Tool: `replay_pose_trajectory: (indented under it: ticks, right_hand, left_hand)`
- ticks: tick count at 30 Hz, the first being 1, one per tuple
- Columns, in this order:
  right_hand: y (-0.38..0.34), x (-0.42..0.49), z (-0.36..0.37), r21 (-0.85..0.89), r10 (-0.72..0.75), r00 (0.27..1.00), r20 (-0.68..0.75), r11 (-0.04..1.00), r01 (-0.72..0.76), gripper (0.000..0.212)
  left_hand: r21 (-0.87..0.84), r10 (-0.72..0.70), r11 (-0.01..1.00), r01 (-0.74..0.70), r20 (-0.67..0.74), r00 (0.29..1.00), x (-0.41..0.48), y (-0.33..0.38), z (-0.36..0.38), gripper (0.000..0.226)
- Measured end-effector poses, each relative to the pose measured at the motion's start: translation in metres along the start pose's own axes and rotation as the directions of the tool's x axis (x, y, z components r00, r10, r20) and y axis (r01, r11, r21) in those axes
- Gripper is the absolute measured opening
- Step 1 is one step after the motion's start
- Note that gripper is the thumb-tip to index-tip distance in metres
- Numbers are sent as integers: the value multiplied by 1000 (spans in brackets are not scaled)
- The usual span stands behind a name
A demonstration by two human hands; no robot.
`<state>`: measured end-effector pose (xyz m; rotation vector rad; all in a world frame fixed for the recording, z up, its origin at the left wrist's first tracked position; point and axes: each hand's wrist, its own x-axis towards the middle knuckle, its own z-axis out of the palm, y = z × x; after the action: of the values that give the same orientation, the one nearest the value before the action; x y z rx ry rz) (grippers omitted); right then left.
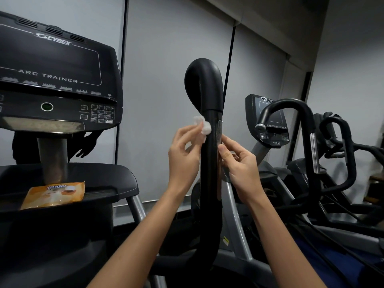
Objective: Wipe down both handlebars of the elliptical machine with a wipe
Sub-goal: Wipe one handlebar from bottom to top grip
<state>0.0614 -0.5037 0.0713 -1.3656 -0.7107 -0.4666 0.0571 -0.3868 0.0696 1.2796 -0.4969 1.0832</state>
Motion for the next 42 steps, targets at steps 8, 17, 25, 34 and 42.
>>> replay_pose_trajectory:
  ticks: [8,17,25,34,42]
  right_hand:
    - [-9,-1,-8,163,98,986,-137,984,-75,21]
    - [-32,-12,-1,-122,-223,968,-111,970,210,27]
    - [-20,1,15,-593,-461,887,-25,721,359,28]
    - [-7,34,10,34,-73,971,-226,996,83,24]
    - [-3,-21,15,-195,-254,939,-234,958,211,23]
  left_hand:
    - [489,320,771,-408,256,912,-13,9,-2,37]
    - [121,15,991,-52,295,955,-6,44,-3,60]
    - [-172,-238,955,240,32,971,8,34,-23,40]
    - [-81,-336,936,343,95,937,9,20,-17,17]
    - [-139,-338,922,360,161,927,6,19,-12,25]
